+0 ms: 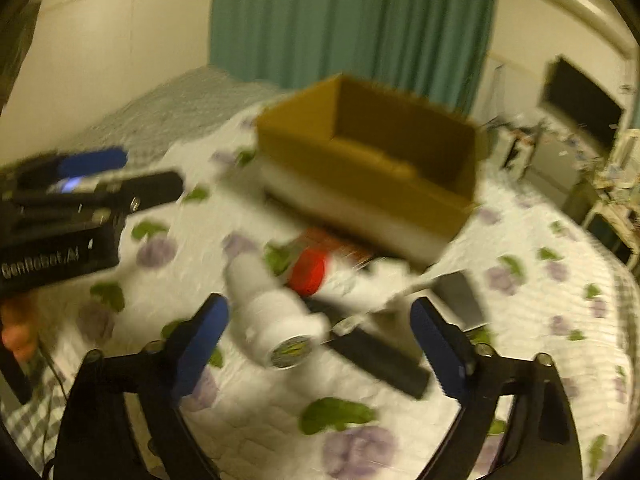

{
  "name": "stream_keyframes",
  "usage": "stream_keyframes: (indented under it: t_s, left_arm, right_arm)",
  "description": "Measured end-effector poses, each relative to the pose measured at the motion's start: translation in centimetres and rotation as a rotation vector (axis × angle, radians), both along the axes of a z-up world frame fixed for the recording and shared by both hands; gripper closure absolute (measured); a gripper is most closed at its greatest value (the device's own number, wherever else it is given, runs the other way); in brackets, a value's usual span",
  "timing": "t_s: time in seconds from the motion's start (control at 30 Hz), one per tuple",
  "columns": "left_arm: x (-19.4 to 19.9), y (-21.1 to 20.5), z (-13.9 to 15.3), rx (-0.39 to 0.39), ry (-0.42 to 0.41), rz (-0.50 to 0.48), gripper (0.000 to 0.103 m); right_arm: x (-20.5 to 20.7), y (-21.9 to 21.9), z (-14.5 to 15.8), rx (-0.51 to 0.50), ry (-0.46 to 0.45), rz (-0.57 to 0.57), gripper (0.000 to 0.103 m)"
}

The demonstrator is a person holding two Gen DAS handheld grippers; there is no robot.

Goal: Organize rigid objects
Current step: 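Grasp the white cylindrical bottle with the right gripper, then grasp the red-capped white bottle with the left gripper while the right holds its bottle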

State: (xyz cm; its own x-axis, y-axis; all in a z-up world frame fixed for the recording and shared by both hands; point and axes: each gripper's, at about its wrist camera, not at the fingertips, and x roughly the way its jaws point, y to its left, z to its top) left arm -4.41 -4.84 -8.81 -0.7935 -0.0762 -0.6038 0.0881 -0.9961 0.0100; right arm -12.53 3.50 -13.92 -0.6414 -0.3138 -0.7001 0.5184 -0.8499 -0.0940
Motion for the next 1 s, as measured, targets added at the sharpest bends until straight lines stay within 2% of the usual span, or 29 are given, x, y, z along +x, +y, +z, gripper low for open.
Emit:
stream_keyframes:
  t_s: [0.13,0.27,0.37,0.47,0.57,0.67,0.83,1.0]
  left_arm:
    - [-0.7,-0.8,-1.3,0.015,-0.038,0.007,0.024]
    - [-1.2,-1.3,-2.1,0.015,-0.065,0.013,0.024]
    - [-1.2,-1.4,-2.3,0.018,-0.069,0.021,0.024]
    - [-1.3,-1.4,-1.9,0.015,-0.063,0.026,0.024]
    - [-1.4,-1.1,-1.5,0.002,-0.056,0.021,0.024]
    - [-1.6,-0.3,-0.9,-0.013,-0.048,0.006,0.024]
    - [-2.5,2.8,-0.7,0.001,-0.044,-0.089,0.024]
    - [-4.3,6.4,-2.5,0.014,-0.091,-0.199,0.024]
  right_arm:
    - [-0.9,-1.5,-2.0,0.048,-0.046,0.05,0.025]
    - [-1.7,-2.5,-3.5,0.085,-0.084,0.08,0.046]
    - [-0.9,-2.6,-3.2,0.097,-0.063,0.095,0.046]
    - [0.4,-1.4,-1.6,0.05,-0.026,0.09,0.047]
    - [1.4,0.5,0.8,-0.002,0.018,0.05,0.047]
    - [1.7,3.5,2.9,-0.035,0.057,-0.036,0.047]
    - [0.2,9.2,4.3,-0.05,0.076,-0.202,0.047]
    - [-0.8,12.6,4.8,-0.108,0.054,-0.277,0.047]
